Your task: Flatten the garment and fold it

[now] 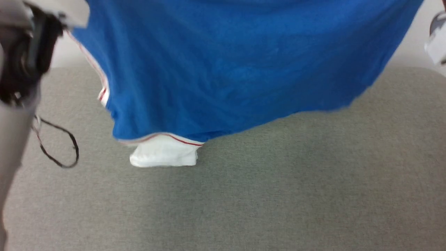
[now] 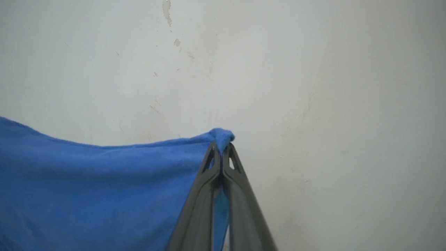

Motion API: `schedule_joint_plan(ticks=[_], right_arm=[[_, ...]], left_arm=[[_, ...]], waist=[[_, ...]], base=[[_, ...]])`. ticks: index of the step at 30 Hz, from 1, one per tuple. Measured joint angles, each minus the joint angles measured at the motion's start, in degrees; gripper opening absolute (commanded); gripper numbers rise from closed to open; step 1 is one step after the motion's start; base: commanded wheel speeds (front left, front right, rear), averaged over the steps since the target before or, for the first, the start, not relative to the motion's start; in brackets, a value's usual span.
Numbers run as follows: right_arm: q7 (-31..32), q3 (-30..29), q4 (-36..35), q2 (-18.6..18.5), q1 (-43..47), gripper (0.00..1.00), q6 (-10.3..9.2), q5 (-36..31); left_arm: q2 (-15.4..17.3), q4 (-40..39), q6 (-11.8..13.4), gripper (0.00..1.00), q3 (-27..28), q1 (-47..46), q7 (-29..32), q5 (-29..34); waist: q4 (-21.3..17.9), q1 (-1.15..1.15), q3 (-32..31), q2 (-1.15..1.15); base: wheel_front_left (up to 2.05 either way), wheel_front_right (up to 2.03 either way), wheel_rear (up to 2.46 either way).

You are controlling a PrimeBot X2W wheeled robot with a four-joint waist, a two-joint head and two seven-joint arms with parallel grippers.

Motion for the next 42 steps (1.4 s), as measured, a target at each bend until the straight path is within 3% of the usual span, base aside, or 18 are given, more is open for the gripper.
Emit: schedule_joint_plan(ticks=[7, 11, 19, 25, 34, 42], right_arm=[[3.93, 1.64, 7.60, 1.30, -10.36, 0.00, 0.00, -0.52], [2.56, 2.26, 13.37, 2.36, -19.68, 0.00, 0.00, -3.36], [-6.34, 1.92, 26.02, 6.22, -34.83, 0.00, 0.00, -8.13], [-11.29, 2.87, 32.31, 6.92, -41.31, 0.00, 0.00, -11.20], [-17.56, 7.93, 37.42, 4.70, -44.08, 0.00, 0.01, -11.35], [-21.16, 14.59, 35.21, -0.01, -39.92, 0.00, 0.01, -4.66]], left_arm=[[-0.77, 7.77, -0.45, 0.00, -0.69, -11.48, 4.67, 0.52], [-1.11, 12.98, -1.25, 0.00, -2.23, -22.03, 3.66, 5.57], [-5.28, 22.79, -1.08, 0.00, -1.23, -37.00, -7.32, 10.35], [-6.36, 27.65, -3.24, 0.00, 0.10, -41.94, -13.23, 10.33], [-6.59, 28.64, -10.68, 0.00, -0.25, -43.01, -22.50, 9.35], [-6.43, 24.27, -13.93, 0.00, -1.92, -34.05, -24.87, 7.57]], waist=[[-1.14, 0.02, 3.63, 0.00], [-1.62, 0.02, 7.64, 0.00], [-2.84, 0.04, 16.79, 0.00], [-4.36, 0.03, 22.66, 0.00], [-5.31, 0.03, 31.08, 0.00], [-3.52, 0.03, 34.92, 0.00]], base=[[0.00, 0.00, 0.00], [0.00, 0.00, 0.00], [0.00, 0.00, 0.00], [0.00, 0.00, 0.00], [0.00, 0.00, 0.00], [0.00, 0.00, 0.00]])
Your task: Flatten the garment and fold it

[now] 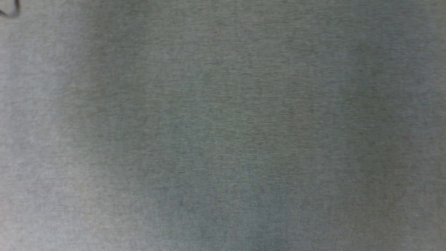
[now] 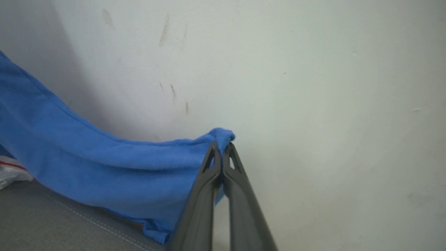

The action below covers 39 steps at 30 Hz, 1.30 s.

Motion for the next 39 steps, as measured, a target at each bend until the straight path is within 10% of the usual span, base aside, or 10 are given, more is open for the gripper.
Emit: schedule_joint_plan(ticks=[13, 27, 39], right_arm=[[1.40, -2.09, -22.79, -9.54, 31.42, 0.00, 0.00, 11.65], [4.14, -15.14, -37.21, -0.25, 67.14, 0.00, -0.01, 9.15], [6.64, -19.01, -39.02, 4.66, 86.60, 0.00, -0.01, 7.15]], left_arm=[[6.38, -25.77, 7.71, 0.00, -0.46, 37.91, 0.48, -5.08], [11.77, -38.95, 21.78, 0.00, -4.56, 75.48, 2.11, -6.04], [13.77, -38.82, 20.96, 0.00, -11.06, 92.85, 12.33, -16.80]], waist=[[3.04, -0.03, -6.43, 0.00], [3.52, -0.03, -17.19, 0.00], [4.53, -0.02, -25.43, 0.00]], base=[[0.00, 0.00, 0.00], [0.00, 0.00, 0.00], [0.00, 0.00, 0.00]])
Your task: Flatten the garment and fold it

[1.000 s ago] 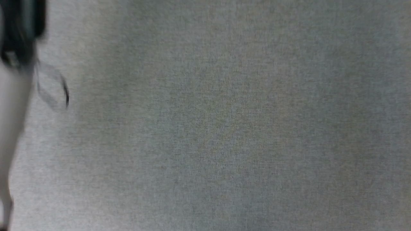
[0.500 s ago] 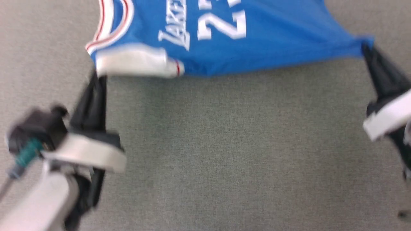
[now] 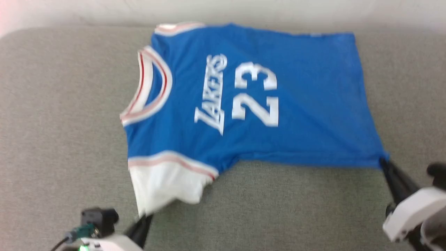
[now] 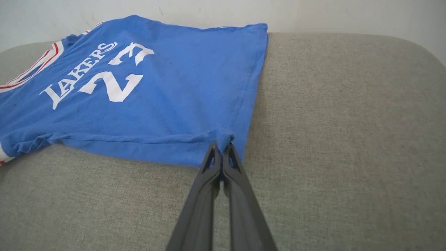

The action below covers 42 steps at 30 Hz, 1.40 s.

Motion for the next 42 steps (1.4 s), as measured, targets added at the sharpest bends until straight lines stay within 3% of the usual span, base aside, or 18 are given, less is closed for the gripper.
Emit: schedule_joint_plan(ticks=[8, 16, 27, 34, 42], right_arm=[[7.14, 0.45, -0.73, 0.18, 8.61, 0.00, 0.00, 1.48], [21.18, 2.16, -2.98, -3.68, 18.96, 0.00, -0.01, 6.88], [31.08, -0.37, -7.14, -4.27, 25.81, 0.00, -0.01, 10.22], [28.77, -3.08, -10.92, -3.19, 26.19, 0.00, -0.01, 9.53], [19.50, -3.76, -13.18, -5.21, 16.15, 0.00, -0.02, 6.94]], left_arm=[[1.98, -1.08, -0.93, 0.00, -2.11, 4.91, 7.79, -7.16], [4.61, -2.90, -0.42, 0.00, -1.83, 11.88, 9.37, -11.95], [8.38, -7.71, -0.92, 0.00, -0.41, 18.79, 10.06, -17.42], [10.29, -9.74, -0.82, 0.00, 3.54, 18.61, 5.20, -14.68], [10.16, -9.73, -2.01, 0.00, 4.19, 6.43, 4.08, -6.09]], waist=[[1.27, 0.00, -4.34, 0.00], [2.05, 0.00, -8.14, 0.00], [2.30, 0.00, -11.27, 0.00], [2.34, 0.00, -11.20, 0.00], [1.70, 0.01, -7.73, 0.00]], base=[[0.00, 0.00, 0.00], [0.00, 0.00, 0.00], [0.00, 0.00, 0.00], [0.00, 0.00, 0.00], [0.00, 0.00, 0.00]])
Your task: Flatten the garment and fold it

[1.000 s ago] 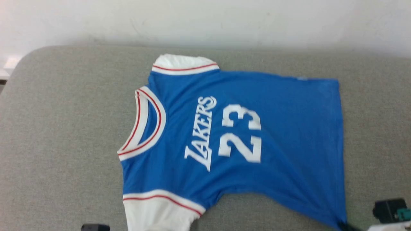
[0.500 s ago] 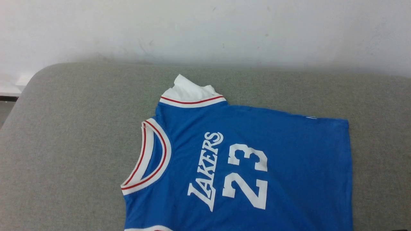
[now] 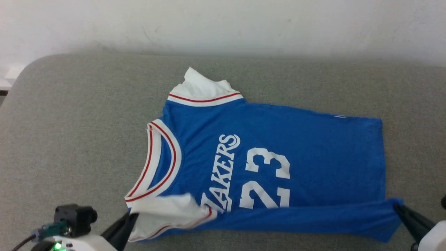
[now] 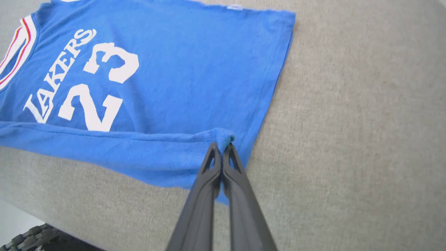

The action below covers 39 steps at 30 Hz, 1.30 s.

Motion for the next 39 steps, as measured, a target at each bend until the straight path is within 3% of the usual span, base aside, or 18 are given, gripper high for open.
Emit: schedule_joint_plan(ticks=[10, 16, 28, 29, 30, 31, 32, 34, 35, 37, 39], right_arm=[[-6.20, 3.02, 3.64, -2.22, -11.93, 0.00, -0.02, -1.99], [-7.90, 5.01, 7.71, -3.11, -15.46, 0.00, -0.03, -2.38], [-9.29, 8.64, 13.67, -4.34, -19.45, 0.00, -0.03, -1.81], [-9.27, 8.75, 13.86, -4.37, -19.63, 0.05, -0.03, -1.74], [-9.22, 8.73, 14.08, -4.34, -19.76, 0.36, -0.03, -1.49], [-9.21, 8.77, 14.21, -4.34, -19.79, 0.75, -0.03, -1.29], [-9.21, 8.76, 14.21, -4.33, -19.80, 1.00, -0.03, -1.23], [-9.12, 8.73, 14.26, -4.31, -19.76, 1.00, -0.03, -1.22], [-9.14, 8.66, 14.14, -4.27, -19.70, 1.00, -0.03, -1.10], [-9.22, 8.26, 13.86, -4.08, -19.36, 1.00, -0.03, -0.83], [-9.49, 7.14, 13.23, -3.67, -18.24, 1.00, -0.03, -0.82]], left_arm=[[-1.92, 6.02, -2.54, 0.00, -0.99, -16.03, 1.82, 8.61], [-5.78, 11.18, -4.85, 0.00, -2.03, -23.20, 0.19, 12.09], [-10.72, 23.07, -7.99, 0.00, -5.60, -27.10, 1.13, 12.56], [-10.94, 23.56, -7.97, 0.00, -5.59, -27.21, 0.79, 12.57], [-11.29, 24.02, -7.95, 0.15, -5.48, -27.22, 0.23, 12.56], [-11.77, 24.47, -7.92, 0.39, -5.26, -27.21, -0.20, 12.48], [-12.23, 24.64, -7.91, 0.51, -5.09, -27.21, -0.54, 12.27], [-12.98, 24.87, -7.91, 0.85, -4.56, -27.09, -1.42, 11.24], [-13.14, 24.88, -7.91, 0.93, -4.33, -26.91, -1.88, 10.68], [-13.50, 24.77, -7.73, 1.00, -3.38, -26.28, -3.30, 9.75], [-13.71, 24.32, -7.17, 1.00, -2.35, -25.12, -5.23, 9.34]], waist=[[-1.36, 0.02, 8.56, 0.00], [-1.78, 0.02, 13.58, 0.00], [-2.00, -0.01, 17.87, 0.00], [-2.01, -0.01, 17.81, 0.00], [-2.04, -0.01, 17.73, 0.00], [-2.05, -0.01, 17.62, 0.00], [-2.06, 0.00, 17.44, 0.00], [-2.06, 0.00, 16.89, 0.00], [-2.05, 0.00, 16.54, 0.00], [-2.00, 0.00, 15.70, 0.00], [-1.91, 0.00, 14.66, 0.00]], base=[[0.00, 0.00, 0.00], [0.00, 0.00, 0.00], [0.00, 0.00, 0.00], [0.00, 0.00, 0.00], [0.00, 0.00, 0.00], [0.00, 0.00, 0.00], [0.00, 0.00, 0.00], [0.00, 0.00, 0.00], [0.00, 0.00, 0.00], [0.00, 0.00, 0.00], [0.00, 0.00, 0.00]])
